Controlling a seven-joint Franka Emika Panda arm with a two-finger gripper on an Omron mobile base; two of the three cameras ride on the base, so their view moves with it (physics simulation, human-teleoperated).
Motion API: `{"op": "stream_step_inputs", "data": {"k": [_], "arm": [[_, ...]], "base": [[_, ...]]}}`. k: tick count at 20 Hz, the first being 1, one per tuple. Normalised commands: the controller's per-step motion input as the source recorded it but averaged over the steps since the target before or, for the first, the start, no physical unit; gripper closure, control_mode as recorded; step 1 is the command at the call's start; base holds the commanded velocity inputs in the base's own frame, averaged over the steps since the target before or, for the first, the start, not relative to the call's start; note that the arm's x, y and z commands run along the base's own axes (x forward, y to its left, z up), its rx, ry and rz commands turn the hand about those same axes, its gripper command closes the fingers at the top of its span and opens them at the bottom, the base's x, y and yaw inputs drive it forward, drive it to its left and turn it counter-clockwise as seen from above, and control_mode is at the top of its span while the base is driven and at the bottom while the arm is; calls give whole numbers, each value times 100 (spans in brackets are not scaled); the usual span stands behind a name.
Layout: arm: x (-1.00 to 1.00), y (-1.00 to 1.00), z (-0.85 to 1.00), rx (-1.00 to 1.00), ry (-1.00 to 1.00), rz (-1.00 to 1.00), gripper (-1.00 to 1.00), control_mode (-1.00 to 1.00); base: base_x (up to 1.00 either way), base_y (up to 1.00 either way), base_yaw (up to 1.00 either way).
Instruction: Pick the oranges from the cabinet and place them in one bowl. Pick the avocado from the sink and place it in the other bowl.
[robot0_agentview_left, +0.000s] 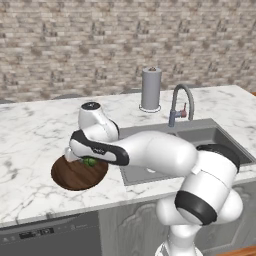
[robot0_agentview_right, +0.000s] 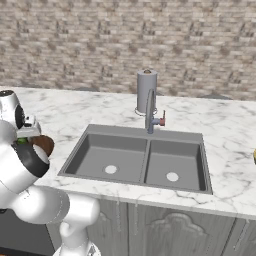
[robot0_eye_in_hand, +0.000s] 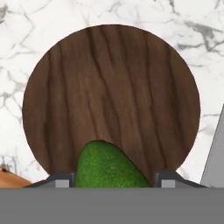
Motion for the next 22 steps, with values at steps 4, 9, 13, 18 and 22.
{"op": "stream_step_inputs", "data": {"k": [4,9,13,18,22], "arm": [[2,6,-24,0,0,0,100,-100],[5,4,-20,0,0,0,100,-100],[3,5,-19,0,0,0,100,-100],[5,6,-17,0,0,0,100,-100],[2,8,-14,0,0,0,100,-100]], "base": [[0,0,0],[0,0,0],[0,0,0],[0,0,0],[0,0,0]]}}
